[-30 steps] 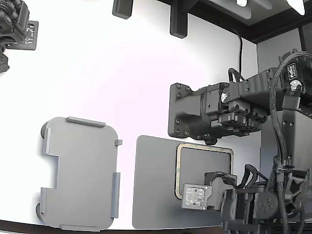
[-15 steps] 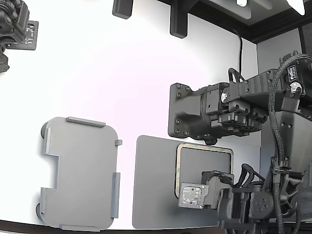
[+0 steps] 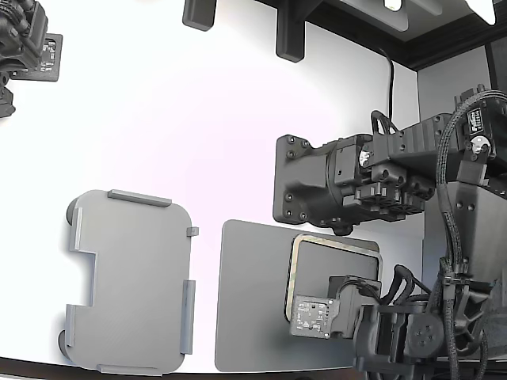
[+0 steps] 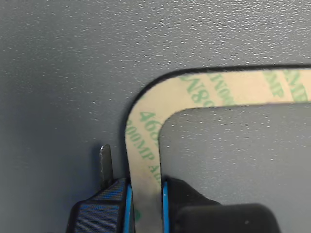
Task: Move top rectangular frame to the holder.
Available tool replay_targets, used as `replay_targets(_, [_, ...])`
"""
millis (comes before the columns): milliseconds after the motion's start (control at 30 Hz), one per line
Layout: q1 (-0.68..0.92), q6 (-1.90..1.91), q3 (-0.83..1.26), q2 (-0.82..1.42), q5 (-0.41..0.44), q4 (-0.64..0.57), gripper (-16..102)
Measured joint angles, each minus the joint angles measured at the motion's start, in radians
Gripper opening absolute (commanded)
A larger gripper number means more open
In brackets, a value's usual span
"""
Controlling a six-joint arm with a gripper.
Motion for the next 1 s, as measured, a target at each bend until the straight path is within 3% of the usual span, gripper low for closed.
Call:
replay_targets(167, [0.0, -0.003, -0.002, 0.0, 0.0, 0.014, -11])
replay_targets(633, [-0.091, -0.141, -0.178, -0.051, 0.026, 0.164, -11])
replay_targets(1000, [-0.327, -0.377, -0.187, -0.052, 0.035, 0.118, -11])
